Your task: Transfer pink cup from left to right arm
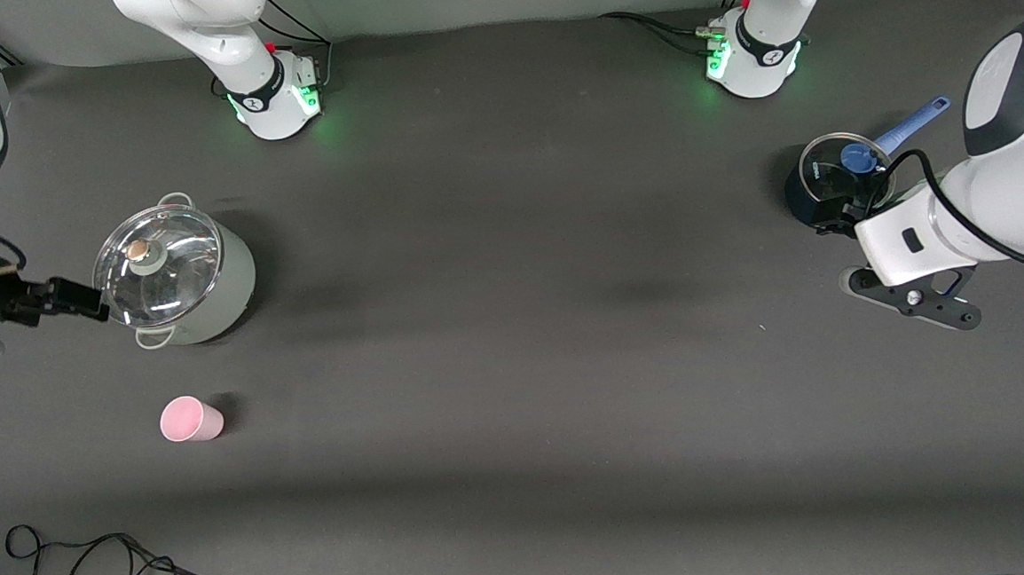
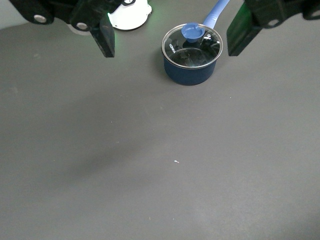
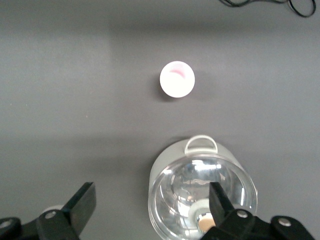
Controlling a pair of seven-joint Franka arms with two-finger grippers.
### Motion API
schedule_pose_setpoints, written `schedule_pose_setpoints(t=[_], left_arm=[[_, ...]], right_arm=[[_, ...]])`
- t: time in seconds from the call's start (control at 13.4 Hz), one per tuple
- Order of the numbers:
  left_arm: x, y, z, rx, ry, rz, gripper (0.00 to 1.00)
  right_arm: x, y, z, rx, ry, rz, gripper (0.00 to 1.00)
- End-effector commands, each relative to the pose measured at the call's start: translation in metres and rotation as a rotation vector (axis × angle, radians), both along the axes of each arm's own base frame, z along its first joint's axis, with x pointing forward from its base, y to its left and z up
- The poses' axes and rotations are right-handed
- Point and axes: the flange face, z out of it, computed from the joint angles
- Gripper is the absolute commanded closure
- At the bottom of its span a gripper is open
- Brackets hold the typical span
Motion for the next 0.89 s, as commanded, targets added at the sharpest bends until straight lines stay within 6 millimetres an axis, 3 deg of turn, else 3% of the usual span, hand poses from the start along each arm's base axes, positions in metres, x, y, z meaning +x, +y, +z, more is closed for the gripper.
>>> schedule_pose_setpoints(t=[0.0, 0.37, 0.52, 0.82], left_arm=[[-0.006, -0.010, 0.000, 0.079, 0.007, -0.007, 0.00], [-0.004, -0.014, 0.018, 0.169, 0.000, 0.032, 0.00], [-0.008, -0.002, 0.030, 0.183, -0.018, 0.059, 0.00], [-0.009, 0.035, 0.027, 0.202, -0.047, 0.130, 0.00]], right_arm=[[-0.016, 0.000, 0.008, 0.004, -0.025, -0.064, 0.00], [-0.015, 0.006, 0.023, -0.002, -0.049, -0.077, 0.00], [-0.014, 0.002, 0.034, -0.004, -0.069, -0.070, 0.00], [-0.018, 0.006, 0.061, -0.007, -0.095, -0.055, 0.01]])
